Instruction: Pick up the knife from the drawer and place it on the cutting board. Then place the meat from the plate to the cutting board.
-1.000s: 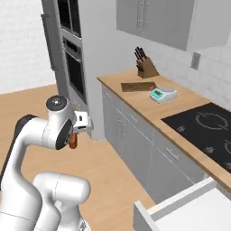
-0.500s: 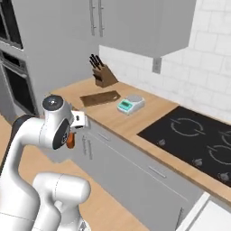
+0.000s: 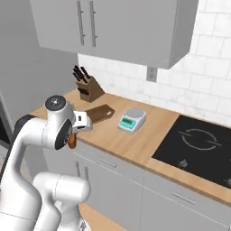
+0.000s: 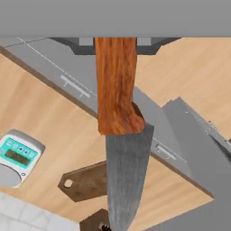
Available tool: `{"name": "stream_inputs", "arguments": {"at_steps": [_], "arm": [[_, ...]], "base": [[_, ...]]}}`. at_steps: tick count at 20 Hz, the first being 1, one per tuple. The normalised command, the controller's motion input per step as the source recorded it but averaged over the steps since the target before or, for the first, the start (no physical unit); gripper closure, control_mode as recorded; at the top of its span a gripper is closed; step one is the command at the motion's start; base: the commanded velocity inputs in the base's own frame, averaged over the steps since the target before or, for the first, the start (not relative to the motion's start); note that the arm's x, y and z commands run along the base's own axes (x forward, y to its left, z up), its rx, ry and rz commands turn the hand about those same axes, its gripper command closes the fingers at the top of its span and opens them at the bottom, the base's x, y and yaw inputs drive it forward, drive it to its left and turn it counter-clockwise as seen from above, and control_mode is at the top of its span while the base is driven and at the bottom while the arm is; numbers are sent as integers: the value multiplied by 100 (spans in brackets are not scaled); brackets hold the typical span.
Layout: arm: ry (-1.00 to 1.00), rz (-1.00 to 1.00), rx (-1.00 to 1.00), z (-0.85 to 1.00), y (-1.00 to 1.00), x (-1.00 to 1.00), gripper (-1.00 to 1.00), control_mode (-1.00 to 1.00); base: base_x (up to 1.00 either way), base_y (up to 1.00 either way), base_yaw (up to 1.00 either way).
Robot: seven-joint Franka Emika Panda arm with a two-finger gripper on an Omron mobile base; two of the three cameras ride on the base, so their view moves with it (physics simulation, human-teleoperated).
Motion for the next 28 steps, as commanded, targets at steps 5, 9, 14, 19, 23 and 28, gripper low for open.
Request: {"name": "stream_inputs", "arguments": {"at_steps": [5,9,14,19,23,28], "arm": [[0,0,0,0,0,0,100,100],[0,0,0,0,0,0,100,100],[3,-3,-2,-5,1,10,100,-100],[20,-11,-10,-48,10,20,100,-100],[20,-14,-1,-21,30,19,100,-100],[17,-23,9,-5,25,35,100,-100]], "base": [[97,67,-33],[100,25,-27],[66,12,-17],[0,0,0],[0,0,0],[0,0,0]]}}
